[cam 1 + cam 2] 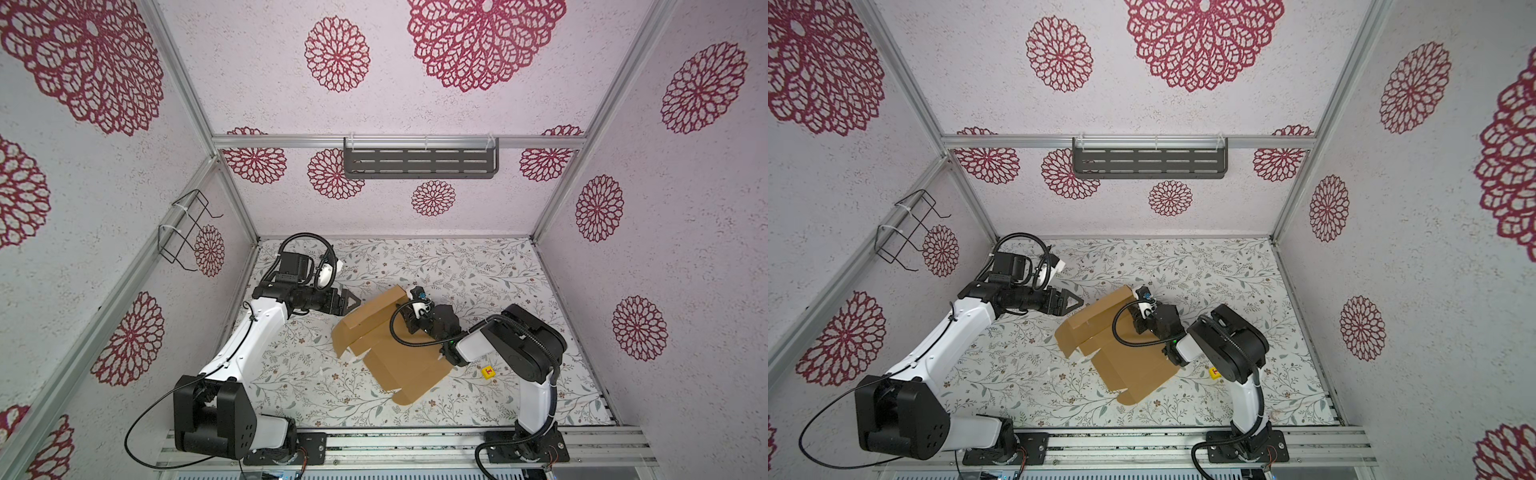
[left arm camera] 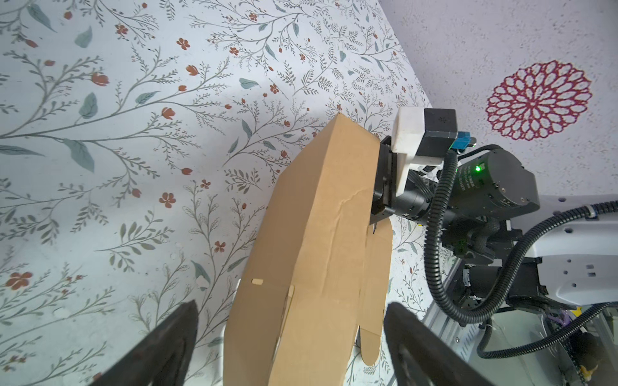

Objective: Assemble paper box
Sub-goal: Fold the bottom flaps of a flat cardboard box at the center of the table, then turn over the paper box at the center of the table.

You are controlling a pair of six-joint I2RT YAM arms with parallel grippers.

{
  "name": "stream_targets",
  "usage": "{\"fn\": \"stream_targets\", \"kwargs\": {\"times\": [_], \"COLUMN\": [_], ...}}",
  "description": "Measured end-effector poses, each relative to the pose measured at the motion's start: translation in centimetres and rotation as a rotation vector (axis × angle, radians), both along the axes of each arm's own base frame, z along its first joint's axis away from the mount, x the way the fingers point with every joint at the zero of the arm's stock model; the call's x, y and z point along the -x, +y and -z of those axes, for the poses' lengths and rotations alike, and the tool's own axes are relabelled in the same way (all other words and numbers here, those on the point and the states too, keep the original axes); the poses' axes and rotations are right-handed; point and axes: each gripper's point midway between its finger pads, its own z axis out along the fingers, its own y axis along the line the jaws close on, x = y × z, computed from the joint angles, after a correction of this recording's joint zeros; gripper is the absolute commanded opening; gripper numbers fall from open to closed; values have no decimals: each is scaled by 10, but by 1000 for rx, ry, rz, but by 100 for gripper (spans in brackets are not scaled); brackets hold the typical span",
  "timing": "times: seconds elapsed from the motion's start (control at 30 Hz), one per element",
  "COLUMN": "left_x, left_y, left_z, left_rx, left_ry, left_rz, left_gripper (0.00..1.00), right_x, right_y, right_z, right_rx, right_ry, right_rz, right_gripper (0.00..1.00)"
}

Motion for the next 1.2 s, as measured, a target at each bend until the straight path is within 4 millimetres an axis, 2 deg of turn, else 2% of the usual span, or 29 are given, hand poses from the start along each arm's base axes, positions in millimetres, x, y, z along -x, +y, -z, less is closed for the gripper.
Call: {"fn": "stream_targets", "kwargs": {"times": [0.17, 0.33, 0.4, 0.47, 0.8, 0.93, 1.2], "left_x": [0, 1, 0, 0, 13, 13, 14], "left_y": [3, 2, 1, -2, -14, -14, -17], "left_z": [-1, 4, 7, 11, 34, 43, 49], "left_rx": [-5, -6, -9, -13, -43, -65, -103], "left_ry": [-14, -3, 5, 13, 52, 65, 56], "left_rz": [2, 4, 4, 10, 48, 46, 60], "left_gripper": [92, 84, 77, 74, 69, 66, 65], "right_x": [1, 2, 2, 1, -6, -6, -8], "right_y": [-1, -2, -2, -1, 4, 4, 2], "right_z": [-15, -34, -35, -34, -48, -48, -48], "right_rx": [5, -11, -10, -6, -26, -27, -21], "right_ry": [-21, -49, -50, -45, -69, -68, -74], "right_rz": [-5, -12, -16, -19, -28, -26, -21], "right_gripper": [39, 31, 28, 24, 21, 14, 4]}}
